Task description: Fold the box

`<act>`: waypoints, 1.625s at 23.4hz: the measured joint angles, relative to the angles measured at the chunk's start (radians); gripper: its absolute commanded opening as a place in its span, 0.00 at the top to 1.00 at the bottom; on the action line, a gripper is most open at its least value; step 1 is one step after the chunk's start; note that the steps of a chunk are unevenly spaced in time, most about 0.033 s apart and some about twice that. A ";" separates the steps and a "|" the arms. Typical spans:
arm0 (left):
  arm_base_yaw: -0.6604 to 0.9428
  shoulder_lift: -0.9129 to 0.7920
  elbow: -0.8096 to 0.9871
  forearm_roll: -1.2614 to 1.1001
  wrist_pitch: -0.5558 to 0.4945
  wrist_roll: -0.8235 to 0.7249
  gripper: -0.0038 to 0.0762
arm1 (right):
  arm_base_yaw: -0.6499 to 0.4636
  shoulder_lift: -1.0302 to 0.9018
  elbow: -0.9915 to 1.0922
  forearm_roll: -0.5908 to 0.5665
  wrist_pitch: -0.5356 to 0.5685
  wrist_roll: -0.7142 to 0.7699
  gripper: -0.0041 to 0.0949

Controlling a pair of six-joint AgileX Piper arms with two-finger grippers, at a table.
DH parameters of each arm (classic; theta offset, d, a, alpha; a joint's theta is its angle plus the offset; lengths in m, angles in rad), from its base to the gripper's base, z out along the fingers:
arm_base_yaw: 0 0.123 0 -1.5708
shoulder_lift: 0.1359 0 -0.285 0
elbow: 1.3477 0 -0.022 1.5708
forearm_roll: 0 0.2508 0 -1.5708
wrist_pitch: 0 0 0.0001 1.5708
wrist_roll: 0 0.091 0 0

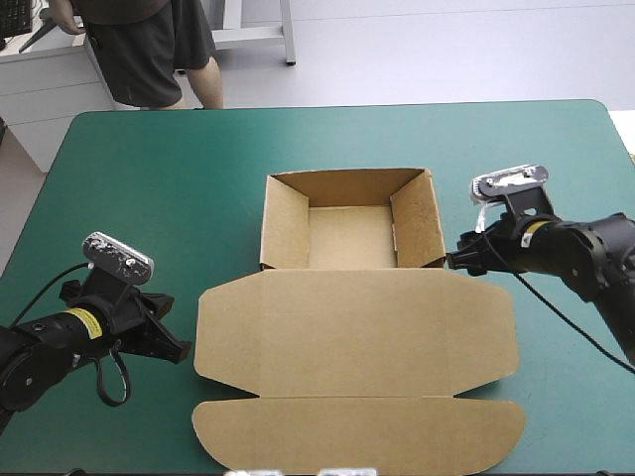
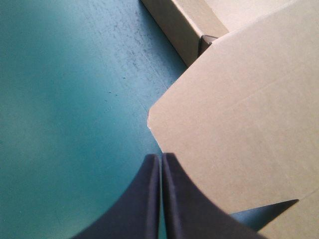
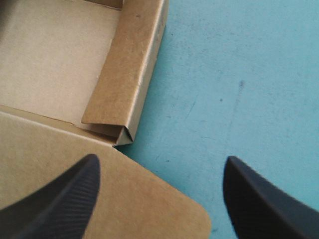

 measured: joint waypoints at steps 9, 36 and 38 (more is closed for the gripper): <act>0.001 0.000 0.000 0.000 0.089 0.000 0.96 | 0.000 0.271 -0.176 0.086 -0.008 -0.056 0.14; 0.001 0.000 0.001 -0.003 0.172 0.000 0.96 | -0.001 0.636 -0.314 0.124 -0.114 -0.059 0.98; 0.001 0.000 0.001 -0.003 0.172 0.000 0.96 | -0.001 0.636 -0.343 0.095 -0.088 -0.070 0.98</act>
